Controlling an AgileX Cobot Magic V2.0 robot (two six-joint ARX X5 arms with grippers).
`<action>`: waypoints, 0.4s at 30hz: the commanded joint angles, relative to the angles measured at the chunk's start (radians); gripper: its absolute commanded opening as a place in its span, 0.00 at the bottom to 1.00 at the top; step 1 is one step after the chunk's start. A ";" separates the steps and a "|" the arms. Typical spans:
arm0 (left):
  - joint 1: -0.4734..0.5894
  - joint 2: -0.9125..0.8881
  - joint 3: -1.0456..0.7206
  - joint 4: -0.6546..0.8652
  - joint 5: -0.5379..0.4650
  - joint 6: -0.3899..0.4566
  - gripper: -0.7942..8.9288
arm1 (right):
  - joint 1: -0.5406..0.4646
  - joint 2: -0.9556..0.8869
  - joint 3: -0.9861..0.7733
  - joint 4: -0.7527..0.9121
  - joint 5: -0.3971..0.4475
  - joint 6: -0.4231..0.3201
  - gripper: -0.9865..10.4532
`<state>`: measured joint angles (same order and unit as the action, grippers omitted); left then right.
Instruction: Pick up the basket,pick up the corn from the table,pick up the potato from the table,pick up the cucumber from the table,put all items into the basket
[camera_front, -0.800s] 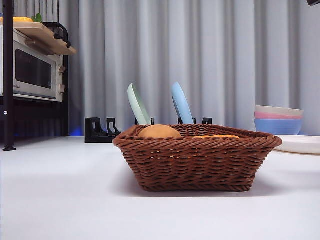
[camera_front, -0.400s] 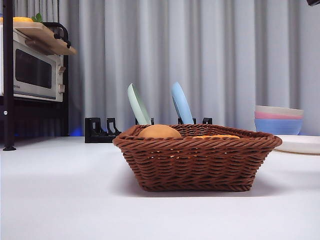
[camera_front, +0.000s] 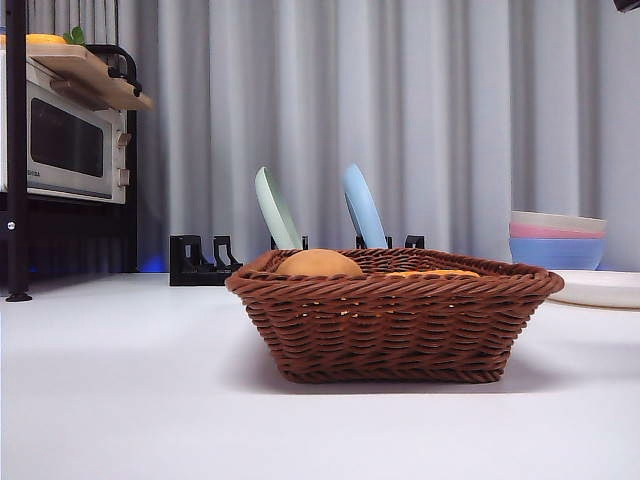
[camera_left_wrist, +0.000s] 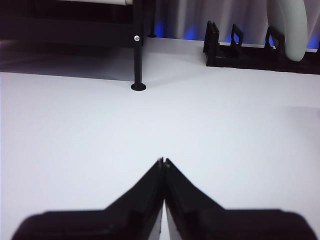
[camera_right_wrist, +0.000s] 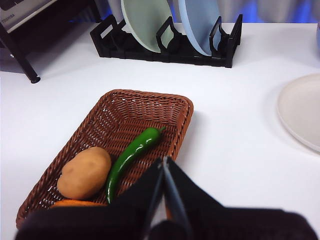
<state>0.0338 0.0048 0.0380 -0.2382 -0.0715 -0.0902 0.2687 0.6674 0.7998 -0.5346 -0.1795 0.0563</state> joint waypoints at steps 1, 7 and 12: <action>0.003 -0.003 -0.014 0.005 -0.002 -0.004 0.08 | 0.001 0.000 -0.006 0.002 0.003 0.010 0.09; 0.003 -0.003 -0.014 0.005 -0.002 -0.004 0.08 | 0.001 0.000 -0.006 0.002 0.003 0.010 0.09; 0.003 -0.003 -0.014 0.005 -0.002 -0.004 0.08 | 0.001 -0.002 -0.005 0.002 0.003 -0.056 0.09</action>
<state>0.0338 0.0048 0.0383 -0.2382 -0.0711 -0.0902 0.2687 0.6674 0.7998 -0.5346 -0.1795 0.0360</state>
